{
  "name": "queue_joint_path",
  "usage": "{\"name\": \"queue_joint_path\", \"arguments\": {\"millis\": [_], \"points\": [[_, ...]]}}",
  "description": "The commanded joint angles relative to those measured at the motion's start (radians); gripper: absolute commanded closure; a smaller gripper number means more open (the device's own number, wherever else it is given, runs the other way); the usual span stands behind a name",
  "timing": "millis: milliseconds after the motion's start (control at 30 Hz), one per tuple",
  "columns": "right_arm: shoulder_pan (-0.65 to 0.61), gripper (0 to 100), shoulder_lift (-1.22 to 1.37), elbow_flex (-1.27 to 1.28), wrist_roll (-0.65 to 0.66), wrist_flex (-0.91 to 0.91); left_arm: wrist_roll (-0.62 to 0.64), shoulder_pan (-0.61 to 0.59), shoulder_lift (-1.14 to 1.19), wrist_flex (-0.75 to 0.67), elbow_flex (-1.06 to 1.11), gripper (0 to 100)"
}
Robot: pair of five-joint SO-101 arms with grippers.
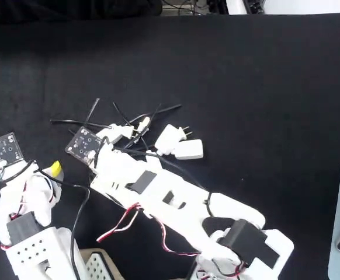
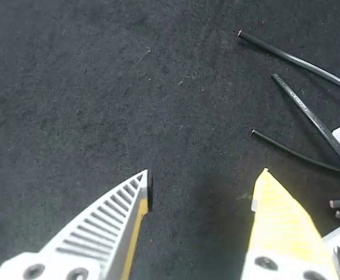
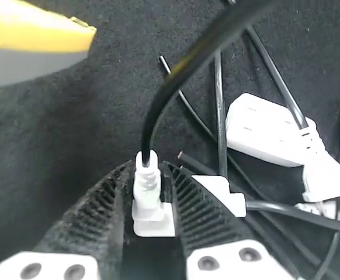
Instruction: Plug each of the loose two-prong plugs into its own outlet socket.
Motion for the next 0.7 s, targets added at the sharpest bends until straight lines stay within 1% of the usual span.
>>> {"name": "queue_joint_path", "arguments": {"millis": [0, 133, 367, 467, 600, 667], "points": [[0.051, 98.7, 0.005, -0.005, 0.054, -0.009, 0.003, -0.002, -0.006, 0.005, -0.005, 72], [0.078, 98.7, -0.007, 0.008, 0.058, -0.009, 0.003, -0.002, -0.006, 0.005, -0.005, 72], [0.063, 98.7, -0.148, 0.113, 0.061, -0.011, 0.002, -0.001, -0.006, 0.005, -0.005, 72], [0.064, 98.7, -0.154, 0.143, 0.066, -0.043, 0.002, -0.001, -0.006, 0.005, -0.005, 72], [0.094, 98.7, -0.097, 0.18, 0.173, -0.16, 0.002, -0.001, -0.006, 0.005, -0.004, 72], [0.104, 98.7, -0.064, 0.179, 0.19, -0.173, 0.002, -0.001, -0.006, 0.005, -0.004, 72]]}}
